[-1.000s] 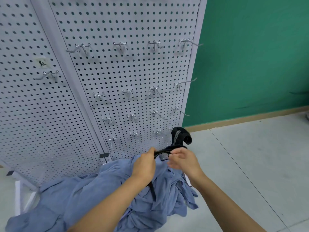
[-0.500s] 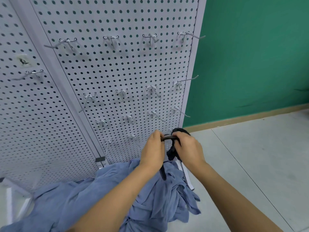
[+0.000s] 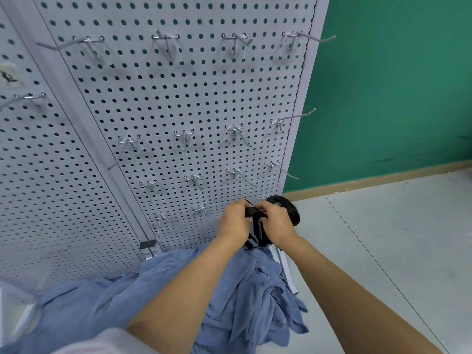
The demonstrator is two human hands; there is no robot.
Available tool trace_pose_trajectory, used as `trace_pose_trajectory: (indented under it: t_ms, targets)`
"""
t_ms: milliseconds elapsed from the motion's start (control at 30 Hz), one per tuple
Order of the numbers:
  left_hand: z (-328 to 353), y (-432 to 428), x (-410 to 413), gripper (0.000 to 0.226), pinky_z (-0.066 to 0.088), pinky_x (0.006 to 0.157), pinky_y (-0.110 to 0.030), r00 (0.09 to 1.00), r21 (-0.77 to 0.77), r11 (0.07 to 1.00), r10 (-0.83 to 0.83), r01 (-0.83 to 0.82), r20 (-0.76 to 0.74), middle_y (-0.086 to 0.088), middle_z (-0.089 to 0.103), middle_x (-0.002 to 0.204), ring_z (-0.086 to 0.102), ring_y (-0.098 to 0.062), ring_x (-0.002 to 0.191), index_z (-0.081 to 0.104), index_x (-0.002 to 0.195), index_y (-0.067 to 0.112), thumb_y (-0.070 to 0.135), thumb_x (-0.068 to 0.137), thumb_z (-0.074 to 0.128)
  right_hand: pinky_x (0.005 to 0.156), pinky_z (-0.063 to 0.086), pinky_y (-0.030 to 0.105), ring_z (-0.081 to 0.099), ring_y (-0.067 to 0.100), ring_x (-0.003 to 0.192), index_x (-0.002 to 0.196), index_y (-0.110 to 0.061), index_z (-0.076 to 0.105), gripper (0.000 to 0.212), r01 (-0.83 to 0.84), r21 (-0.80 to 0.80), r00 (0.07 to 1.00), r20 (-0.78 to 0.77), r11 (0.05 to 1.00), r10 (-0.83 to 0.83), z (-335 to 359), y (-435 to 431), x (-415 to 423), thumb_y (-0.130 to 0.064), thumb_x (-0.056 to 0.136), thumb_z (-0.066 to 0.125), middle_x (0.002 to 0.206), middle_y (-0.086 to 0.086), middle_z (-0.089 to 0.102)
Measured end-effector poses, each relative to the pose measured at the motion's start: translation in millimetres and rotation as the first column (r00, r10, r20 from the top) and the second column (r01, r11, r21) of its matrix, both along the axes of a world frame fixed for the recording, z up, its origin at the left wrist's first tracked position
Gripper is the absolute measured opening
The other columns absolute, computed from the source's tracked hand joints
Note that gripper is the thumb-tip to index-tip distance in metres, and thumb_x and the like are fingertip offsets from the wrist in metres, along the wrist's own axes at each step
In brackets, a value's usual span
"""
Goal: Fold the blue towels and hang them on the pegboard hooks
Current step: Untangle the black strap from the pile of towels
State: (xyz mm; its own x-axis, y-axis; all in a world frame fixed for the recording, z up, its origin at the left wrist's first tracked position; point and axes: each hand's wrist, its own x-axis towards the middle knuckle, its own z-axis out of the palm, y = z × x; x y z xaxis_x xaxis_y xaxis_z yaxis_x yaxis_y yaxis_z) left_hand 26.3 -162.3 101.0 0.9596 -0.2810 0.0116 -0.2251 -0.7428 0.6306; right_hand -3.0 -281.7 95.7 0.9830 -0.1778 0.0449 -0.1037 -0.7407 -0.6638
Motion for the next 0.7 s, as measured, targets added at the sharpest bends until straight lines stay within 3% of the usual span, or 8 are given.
trace_pose_trajectory:
  t_ms: [167,267,400,533,600,700]
  targets:
    - [3,22,-26,0.043,0.045,0.096,-0.036,0.996,-0.011,0.996,-0.090,0.090,-0.004,-0.008,0.057,0.123,0.056,-0.025,0.110,0.051,0.130,0.012,0.011,0.088,0.064,0.095,0.045,0.031,0.058,0.022,0.107,0.119,-0.007,0.061,0.037,-0.031,-0.032,0.989,0.142,0.999,0.035,15,3,-29,0.007,0.085,0.055,0.117,0.009,0.061]
    - [6,60,-51,0.034,0.047,0.092,-0.031,0.987,-0.090,0.985,-0.154,0.150,-0.046,-0.007,0.063,0.113,0.060,-0.023,0.101,0.059,0.121,0.007,0.011,0.088,0.066,0.091,0.047,0.030,0.057,0.016,0.103,0.114,-0.008,0.063,0.032,-0.101,-0.027,0.973,0.203,0.994,0.105,23,15,-55,0.005,0.085,0.058,0.114,0.004,0.061]
    - [-12,131,-71,0.020,0.049,0.085,-0.027,0.989,-0.031,0.996,-0.086,0.083,-0.119,-0.001,0.062,0.096,0.062,-0.021,0.090,0.066,0.106,0.004,0.008,0.086,0.067,0.087,0.049,0.030,0.059,0.016,0.096,0.107,-0.009,0.064,0.026,-0.232,-0.004,0.970,0.068,0.973,0.232,6,42,-87,0.003,0.085,0.058,0.107,0.004,0.063]
    - [-37,175,-86,0.014,0.040,0.066,-0.005,0.987,-0.013,0.999,-0.044,0.042,-0.155,0.001,0.059,0.082,0.057,-0.005,0.073,0.066,0.096,0.005,-0.002,0.084,0.065,0.086,0.049,0.025,0.054,0.011,0.097,0.112,-0.005,0.062,0.025,-0.294,0.081,0.947,-0.110,0.952,0.302,-35,69,-107,0.002,0.089,0.054,0.104,-0.002,0.057]
    - [-54,181,-93,0.016,0.038,0.063,-0.003,0.979,-0.001,0.998,-0.057,0.058,-0.196,0.008,0.056,0.077,0.055,0.006,0.061,0.065,0.095,0.008,-0.002,0.083,0.066,0.086,0.048,0.026,0.053,0.012,0.098,0.113,-0.004,0.062,0.026,-0.311,0.078,0.932,-0.170,0.947,0.320,-56,80,-111,0.002,0.090,0.053,0.104,-0.001,0.057]
    - [-81,181,-98,0.017,0.038,0.066,-0.003,0.967,0.041,0.994,-0.087,0.100,-0.241,0.007,0.057,0.080,0.051,0.001,0.066,0.065,0.097,0.009,0.001,0.083,0.066,0.086,0.044,0.021,0.055,0.016,0.104,0.115,-0.004,0.060,0.026,-0.363,0.024,0.899,-0.255,0.931,0.357,-81,95,-107,0.000,0.090,0.053,0.114,0.006,0.060]
